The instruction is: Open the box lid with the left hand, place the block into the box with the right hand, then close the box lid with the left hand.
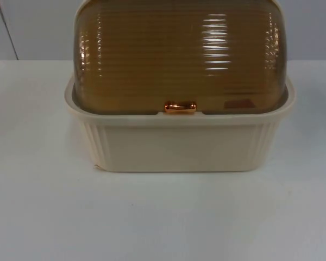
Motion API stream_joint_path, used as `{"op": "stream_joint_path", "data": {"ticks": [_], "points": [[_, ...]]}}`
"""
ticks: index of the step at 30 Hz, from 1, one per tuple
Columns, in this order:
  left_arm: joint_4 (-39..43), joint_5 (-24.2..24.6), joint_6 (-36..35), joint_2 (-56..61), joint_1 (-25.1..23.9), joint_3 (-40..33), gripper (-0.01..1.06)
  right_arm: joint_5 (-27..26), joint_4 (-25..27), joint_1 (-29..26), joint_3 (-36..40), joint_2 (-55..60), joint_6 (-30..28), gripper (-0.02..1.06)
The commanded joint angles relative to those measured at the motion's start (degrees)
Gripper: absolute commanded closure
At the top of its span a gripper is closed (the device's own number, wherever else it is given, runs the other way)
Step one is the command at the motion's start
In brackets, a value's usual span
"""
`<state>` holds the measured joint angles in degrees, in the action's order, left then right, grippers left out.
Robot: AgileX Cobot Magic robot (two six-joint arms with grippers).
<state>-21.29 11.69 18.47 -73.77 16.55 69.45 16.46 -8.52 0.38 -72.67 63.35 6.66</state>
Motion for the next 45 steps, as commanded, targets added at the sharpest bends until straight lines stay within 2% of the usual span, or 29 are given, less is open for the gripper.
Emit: {"op": "stream_joint_path", "data": {"ticks": [1,3,7,9,13,17,22,24,25,28,31,32,34,37,38,41,44,45], "points": [[-0.89,3.45,-7.26,0.66,-4.76,-0.17,1.05,-1.25,-0.26,0.33,-0.37,-0.28,0.17,-0.01],[-0.51,7.3,-8.08,0.76,-9.37,-0.17,1.05,-1.24,-0.14,0.33,-0.37,-0.28,0.17,-0.01],[3.41,11.5,-8.08,0.98,-15.09,-0.17,1.05,-0.68,-0.14,0.33,-0.37,-0.28,2.09,-0.01],[3.78,12.02,-8.08,1.11,-15.5,-0.17,1.05,-0.58,-0.14,0.33,-0.37,-0.28,2.07,-0.01],[13.08,13.74,-8.91,1.44,-18.71,-0.17,1.05,0.08,-0.14,0.33,-0.37,-0.28,2.07,-0.01],[14.22,13.07,-12.22,1.44,-19.34,-0.17,1.05,0.32,-0.14,0.33,-0.37,-0.28,2.07,-0.01],[14.47,12.88,-12.91,0.96,-19.34,-0.17,1.04,0.44,-0.14,0.33,-0.37,-0.28,2.39,-0.01],[13.49,13.11,-12.98,0.7,-19.05,-0.17,0.95,0.44,-0.14,0.33,-0.37,-0.28,3.0,-0.01],[13.49,13.11,-12.98,0.7,-19.05,-0.17,0.95,0.44,-0.14,0.33,-0.37,-0.28,3.0,-0.01],[13.2,12.81,-12.98,0.7,-17.29,-0.17,0.79,0.68,-0.14,0.33,-0.37,-0.28,3.41,-0.01],[14.38,12.03,-12.83,0.7,-15.18,-0.17,0.54,0.83,-0.14,0.33,-0.37,-0.28,3.41,-0.01],[14.38,12.03,-12.83,0.7,-15.18,-0.17,0.54,0.83,-0.14,0.33,-0.37,-0.28,3.41,-0.01],[15.79,11.08,-12.83,0.7,-13.96,-0.17,0.33,0.92,-0.14,0.33,-0.37,-0.28,3.41,-0.01],[15.93,9.35,-12.83,0.7,-13.86,-0.17,0.15,1.04,-0.14,0.33,-0.37,-0.28,3.41,-0.01],[15.93,9.35,-12.83,0.7,-13.86,-0.17,0.15,1.04,-0.14,0.33,-0.37,-0.28,3.41,-0.01],[15.93,9.94,-12.83,0.7,-13.86,0.07,0.02,1.45,-0.14,1.62,-0.37,-0.28,3.41,-0.01],[15.93,12.18,-12.53,0.7,-13.86,1.2,0.0,1.8,-0.25,2.96,-0.37,-0.28,3.23,-0.01],[16.04,14.53,-11.18,0.7,-13.86,2.43,0.0,1.78,-0.25,3.73,-0.37,-0.28,2.93,-0.01]]}}
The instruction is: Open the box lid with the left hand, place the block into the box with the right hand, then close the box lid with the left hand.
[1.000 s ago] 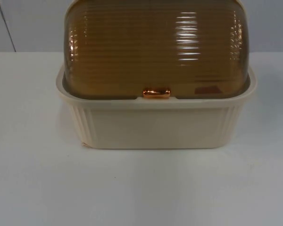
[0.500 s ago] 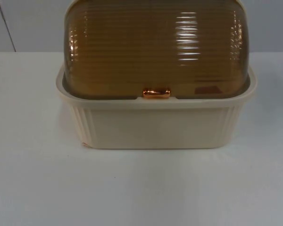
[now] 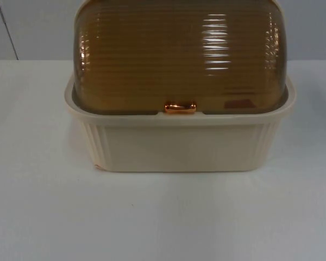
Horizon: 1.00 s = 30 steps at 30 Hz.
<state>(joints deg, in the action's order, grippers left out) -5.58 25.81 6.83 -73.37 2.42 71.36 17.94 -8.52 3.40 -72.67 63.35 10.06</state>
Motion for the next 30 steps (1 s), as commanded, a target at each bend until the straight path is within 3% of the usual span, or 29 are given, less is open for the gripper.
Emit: {"op": "stream_joint_path", "data": {"ticks": [1,9,17,18,21,24,27,30], "points": [[0.34,3.08,0.6,0.3,0.26,2.51,0.0,0.29,-0.36,1.13,-0.37,-0.28,-0.58,-0.01],[-1.18,8.37,0.34,0.3,0.26,9.68,0.0,3.17,-0.36,1.24,-0.37,-0.28,-0.58,-0.01],[-1.19,9.29,0.34,1.07,0.26,10.01,0.0,18.41,-0.36,0.99,-0.37,3.45,-0.58,-0.01],[-1.19,9.29,0.34,1.07,0.26,10.01,0.0,18.41,-0.36,0.99,-0.37,3.45,-0.58,-0.01],[-1.1,9.41,0.34,1.54,0.26,10.01,0.0,26.54,-0.36,-0.51,-0.37,5.33,-1.67,-0.01],[-0.18,9.41,0.34,2.41,0.26,10.01,0.0,28.45,-1.06,-1.59,-0.37,5.27,-1.67,-0.01],[1.01,10.37,0.34,4.46,0.26,10.01,0.0,30.69,-9.23,-1.71,-0.37,3.73,-0.05,-0.01],[0.9,11.28,0.34,5.51,0.26,10.01,0.0,33.07,-11.71,-1.71,-0.37,2.26,1.26,-0.01]]}}
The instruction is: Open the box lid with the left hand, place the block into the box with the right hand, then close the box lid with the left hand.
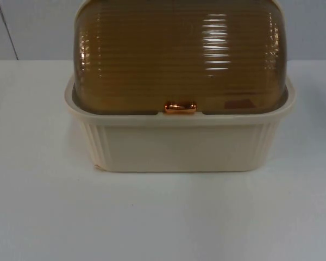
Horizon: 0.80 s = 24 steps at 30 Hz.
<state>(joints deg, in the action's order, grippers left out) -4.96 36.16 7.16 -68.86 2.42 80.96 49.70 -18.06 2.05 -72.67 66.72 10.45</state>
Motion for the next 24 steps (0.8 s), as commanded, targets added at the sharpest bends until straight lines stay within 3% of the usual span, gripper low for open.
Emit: {"op": "stream_joint_path", "data": {"ticks": [1,3,11,13,15,16,22,24], "points": [[0.28,0.93,0.01,1.31,0.26,0.4,0.0,1.43,-2.38,-0.36,-0.37,-1.99,1.61,-0.01],[0.04,1.04,0.01,1.95,0.26,0.4,0.0,1.24,-1.8,-0.14,-0.37,-3.91,2.28,-0.01],[-0.95,-0.75,-0.65,5.92,0.26,0.4,0.0,-8.15,-0.88,-0.14,-0.37,-12.6,5.46,-0.01],[-1.24,-0.75,-0.6,6.95,0.26,0.4,0.0,-11.5,-1.37,-0.14,-0.37,-14.77,7.81,-0.01],[-1.24,-1.13,-0.6,8.53,0.26,0.4,0.0,-18.82,-1.26,-0.14,-0.37,-17.49,9.68,-0.01],[-1.24,-1.13,-0.6,8.53,0.26,0.4,0.0,-18.82,-1.26,-0.14,-0.37,-17.49,9.68,-0.01],[-3.41,-5.19,-0.6,14.37,0.26,0.4,0.0,-31.05,-1.15,-0.14,-0.37,-24.71,9.68,-0.01],[-4.27,-5.94,-0.34,16.17,0.26,0.4,0.0,-31.96,-1.15,-0.14,-0.37,-26.01,9.68,-0.01]]}}
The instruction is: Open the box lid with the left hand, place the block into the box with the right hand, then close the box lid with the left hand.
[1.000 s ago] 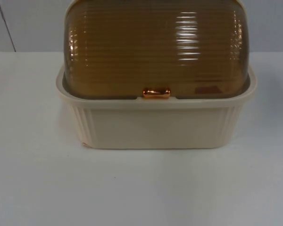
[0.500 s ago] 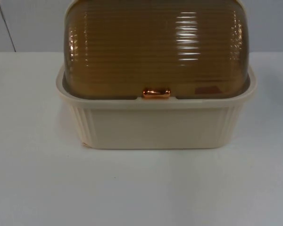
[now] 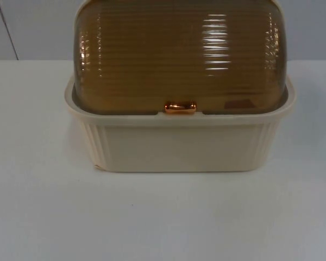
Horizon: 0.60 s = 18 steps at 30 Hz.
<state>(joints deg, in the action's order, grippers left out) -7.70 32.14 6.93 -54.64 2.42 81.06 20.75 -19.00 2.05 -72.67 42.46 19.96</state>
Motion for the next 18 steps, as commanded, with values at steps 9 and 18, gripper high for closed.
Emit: {"op": "stream_joint_path", "data": {"ticks": [9,18], "points": [[-2.07,0.43,7.81,19.37,0.26,0.3,0.0,4.12,-0.34,-0.14,-0.37,-15.86,-7.48,-0.01],[-2.92,4.8,13.62,33.95,0.26,0.3,0.0,8.97,0.37,-0.14,-0.37,-30.13,-13.2,-0.01]]}}
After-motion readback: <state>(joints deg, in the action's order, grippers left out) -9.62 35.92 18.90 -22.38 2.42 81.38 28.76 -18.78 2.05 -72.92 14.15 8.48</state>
